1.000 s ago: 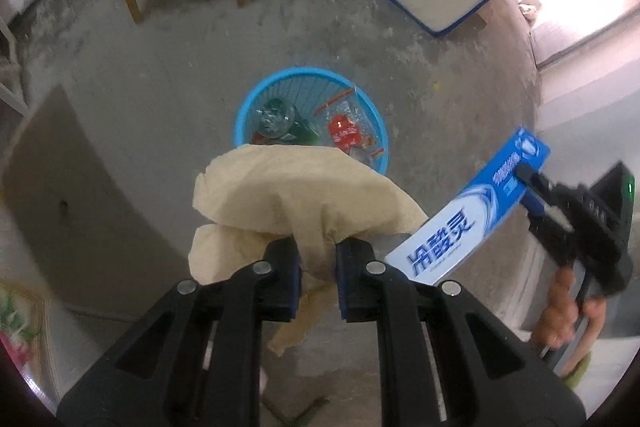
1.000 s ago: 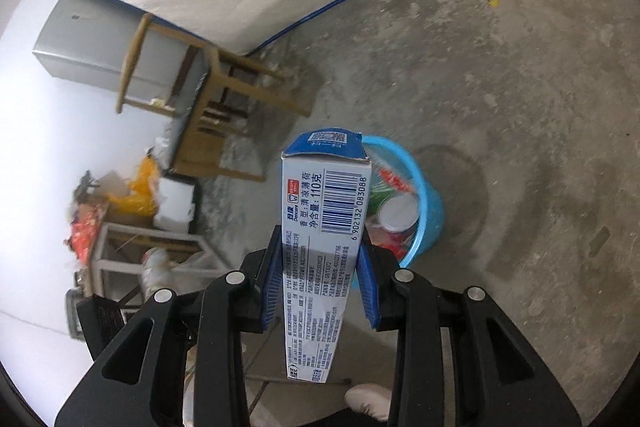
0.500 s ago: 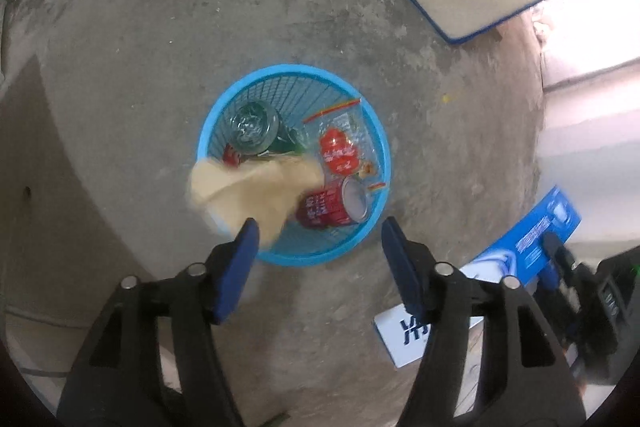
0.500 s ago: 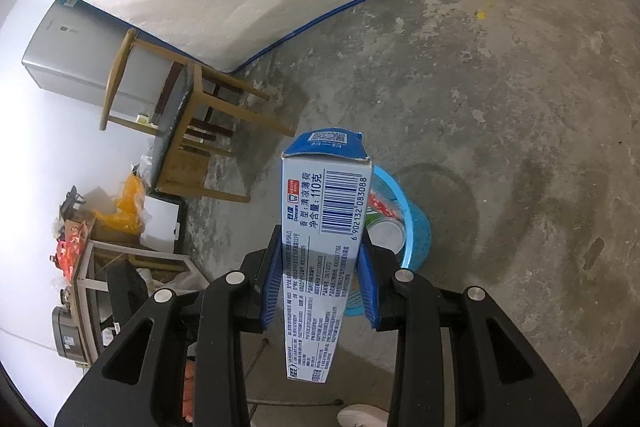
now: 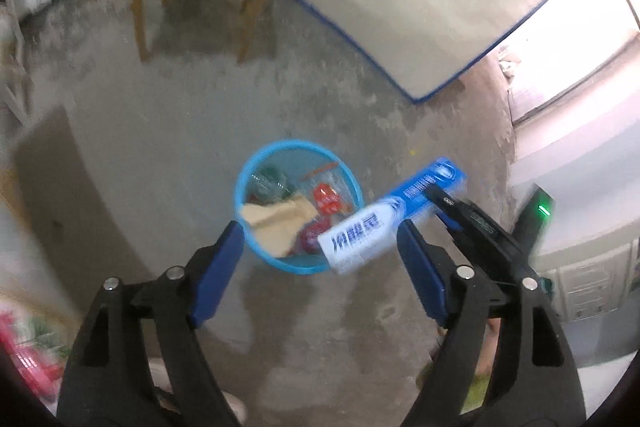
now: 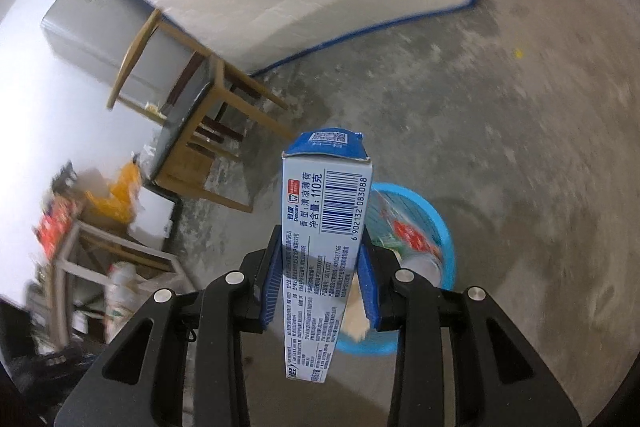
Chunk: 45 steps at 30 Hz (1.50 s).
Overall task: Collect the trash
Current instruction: 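Open both grippers to drop the paper and toothpaste box into the wastebasket, then move both tools back over the table toward the pink sponge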
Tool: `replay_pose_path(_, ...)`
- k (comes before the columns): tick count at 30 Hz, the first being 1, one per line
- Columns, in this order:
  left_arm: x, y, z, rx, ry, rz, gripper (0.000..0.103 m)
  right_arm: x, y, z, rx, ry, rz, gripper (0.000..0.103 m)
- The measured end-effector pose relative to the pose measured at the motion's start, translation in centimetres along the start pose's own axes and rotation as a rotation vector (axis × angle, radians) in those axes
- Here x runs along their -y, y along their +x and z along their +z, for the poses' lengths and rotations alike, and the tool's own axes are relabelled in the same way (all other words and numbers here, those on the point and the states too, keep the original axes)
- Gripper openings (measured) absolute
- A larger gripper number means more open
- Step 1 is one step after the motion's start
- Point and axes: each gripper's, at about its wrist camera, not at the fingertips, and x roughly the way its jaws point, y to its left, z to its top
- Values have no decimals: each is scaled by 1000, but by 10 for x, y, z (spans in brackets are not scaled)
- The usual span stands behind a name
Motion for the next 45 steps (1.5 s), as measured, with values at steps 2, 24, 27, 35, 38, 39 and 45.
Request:
replay_pose_path(2,-8,-39,-12,67,28,31,79,-20,22,-10,34,-99,-29,36)
replay_pose_path(24,-123,-244,-214,399,-170,260,83,7,-50,-55,-39,-231,-140,67)
replay_pose_path(27,-137,-265,-245,425,-216,285,83,-10,-70,-65,-72,-213,-55,73)
replay_pose_path(35,-176,-309,-318,502,-336,430,83,-117,-124,-112,-150,-338,163,83)
replay_pose_path(38,-193,-323,-350,544,-418,448,83,-173,-129,-140,-203,-478,205,86)
replay_pose_path(39,-198,-326,-361,555,-445,452,83,-196,-130,-153,-220,-544,221,88)
replay_pose_path(45,-229,-337,-402,599,-568,476,83,-293,-132,-229,-280,-807,308,94)
